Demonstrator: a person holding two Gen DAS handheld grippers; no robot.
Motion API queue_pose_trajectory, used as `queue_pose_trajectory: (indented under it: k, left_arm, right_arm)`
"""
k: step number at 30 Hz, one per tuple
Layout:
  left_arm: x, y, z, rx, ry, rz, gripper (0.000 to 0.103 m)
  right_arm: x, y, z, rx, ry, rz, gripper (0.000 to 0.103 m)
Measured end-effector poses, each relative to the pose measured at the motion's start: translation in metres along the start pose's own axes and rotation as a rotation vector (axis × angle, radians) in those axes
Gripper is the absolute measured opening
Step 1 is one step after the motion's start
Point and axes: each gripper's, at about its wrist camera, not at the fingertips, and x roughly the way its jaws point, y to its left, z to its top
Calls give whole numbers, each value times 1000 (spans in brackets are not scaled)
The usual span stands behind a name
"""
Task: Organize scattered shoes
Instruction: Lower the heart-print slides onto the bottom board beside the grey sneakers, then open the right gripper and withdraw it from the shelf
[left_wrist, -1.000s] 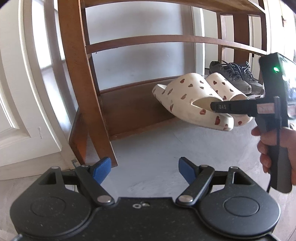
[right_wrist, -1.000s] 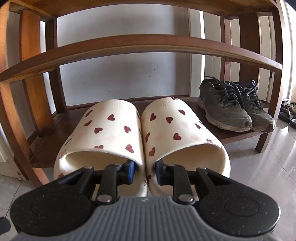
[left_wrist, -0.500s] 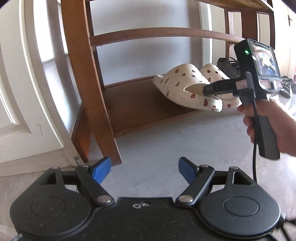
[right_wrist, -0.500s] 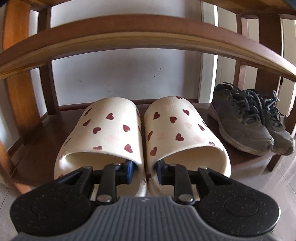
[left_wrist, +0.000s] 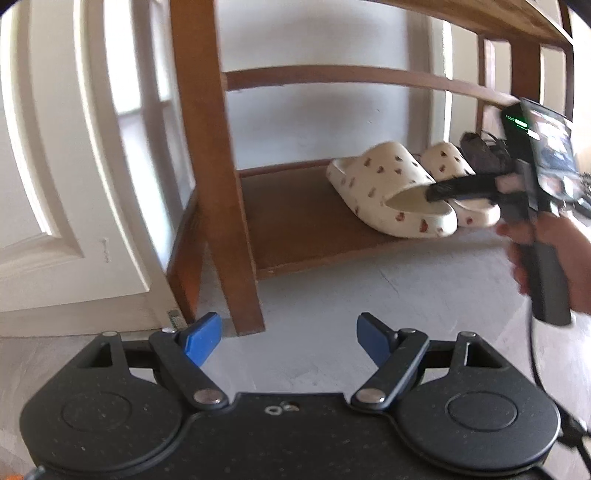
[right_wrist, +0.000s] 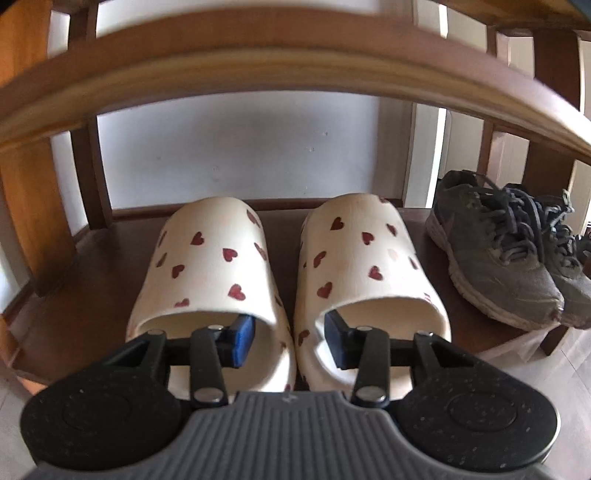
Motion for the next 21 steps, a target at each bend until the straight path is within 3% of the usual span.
queue_pose_trajectory:
  k: [4, 7, 12, 21]
  left_arm:
    - [-1, 16, 5, -47, -18, 27, 81]
    - [-1, 21, 10, -69, -27, 31, 81]
    - [-10, 23, 13, -72, -51, 34, 82]
    - [-35, 37, 16, -77, -81, 72, 83]
  right_arm:
    - [-21, 1, 1, -26, -2, -15, 65]
    - [-35, 4, 2, -4, 46, -14, 73]
    - [-58, 23, 3, 4, 116, 44, 74]
    - [-98, 73, 0, -38, 147, 160, 76]
